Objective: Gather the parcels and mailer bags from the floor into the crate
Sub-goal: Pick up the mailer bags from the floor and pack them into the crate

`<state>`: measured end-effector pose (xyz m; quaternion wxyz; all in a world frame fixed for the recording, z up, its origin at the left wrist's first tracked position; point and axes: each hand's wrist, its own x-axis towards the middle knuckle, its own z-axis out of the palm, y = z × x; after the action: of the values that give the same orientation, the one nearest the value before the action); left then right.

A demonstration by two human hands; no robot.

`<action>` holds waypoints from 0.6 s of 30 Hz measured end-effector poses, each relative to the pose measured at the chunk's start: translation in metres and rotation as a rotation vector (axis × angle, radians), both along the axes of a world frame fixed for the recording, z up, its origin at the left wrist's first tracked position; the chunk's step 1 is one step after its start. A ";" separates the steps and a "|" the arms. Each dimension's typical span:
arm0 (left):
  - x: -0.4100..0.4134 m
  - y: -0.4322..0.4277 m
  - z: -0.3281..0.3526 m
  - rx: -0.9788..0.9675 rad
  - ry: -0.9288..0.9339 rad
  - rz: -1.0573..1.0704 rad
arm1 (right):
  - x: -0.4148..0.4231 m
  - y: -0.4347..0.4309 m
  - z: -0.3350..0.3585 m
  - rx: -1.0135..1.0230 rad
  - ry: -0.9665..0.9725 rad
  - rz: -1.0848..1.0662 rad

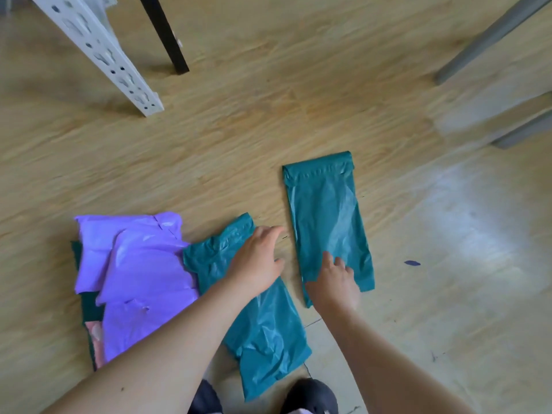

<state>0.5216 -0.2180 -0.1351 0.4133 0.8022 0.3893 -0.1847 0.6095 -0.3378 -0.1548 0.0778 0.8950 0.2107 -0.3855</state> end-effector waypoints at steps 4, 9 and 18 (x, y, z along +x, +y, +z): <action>-0.005 -0.002 -0.046 -0.014 0.011 0.013 | -0.001 -0.002 -0.061 -0.045 -0.006 0.012; -0.010 -0.002 -0.070 -0.028 0.037 0.016 | -0.001 -0.003 -0.090 0.012 -0.139 0.071; -0.026 0.003 -0.013 -0.055 0.096 0.084 | 0.015 0.015 -0.008 0.252 -0.029 -0.137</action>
<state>0.4958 -0.2147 -0.1481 0.4235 0.7637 0.4369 -0.2157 0.6247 -0.3229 -0.1627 -0.0588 0.9153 0.1948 -0.3475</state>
